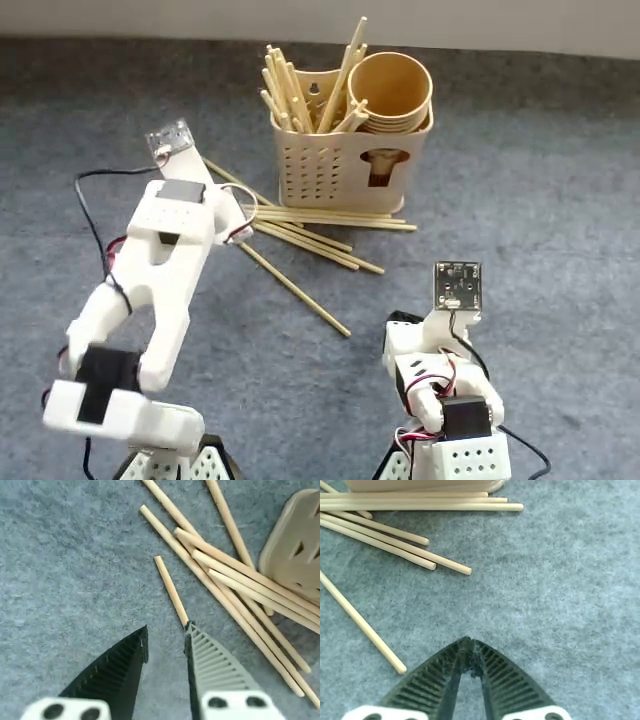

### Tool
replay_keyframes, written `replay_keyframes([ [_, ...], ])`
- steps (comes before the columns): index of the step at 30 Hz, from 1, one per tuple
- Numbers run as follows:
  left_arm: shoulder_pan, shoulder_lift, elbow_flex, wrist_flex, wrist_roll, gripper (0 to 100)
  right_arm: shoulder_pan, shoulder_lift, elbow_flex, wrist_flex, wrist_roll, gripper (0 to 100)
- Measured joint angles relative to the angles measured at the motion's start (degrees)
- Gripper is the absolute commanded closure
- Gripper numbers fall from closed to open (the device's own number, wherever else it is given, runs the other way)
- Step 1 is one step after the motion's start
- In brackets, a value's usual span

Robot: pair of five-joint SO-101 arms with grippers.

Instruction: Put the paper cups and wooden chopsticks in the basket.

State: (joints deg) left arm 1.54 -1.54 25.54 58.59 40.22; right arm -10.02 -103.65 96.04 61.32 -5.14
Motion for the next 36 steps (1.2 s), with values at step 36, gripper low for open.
replay_keyframes([
  [36,0.3,24.6,-17.1,4.2,4.1,100,0.0,0.0,0.0,0.0,0.0,99.4],
])
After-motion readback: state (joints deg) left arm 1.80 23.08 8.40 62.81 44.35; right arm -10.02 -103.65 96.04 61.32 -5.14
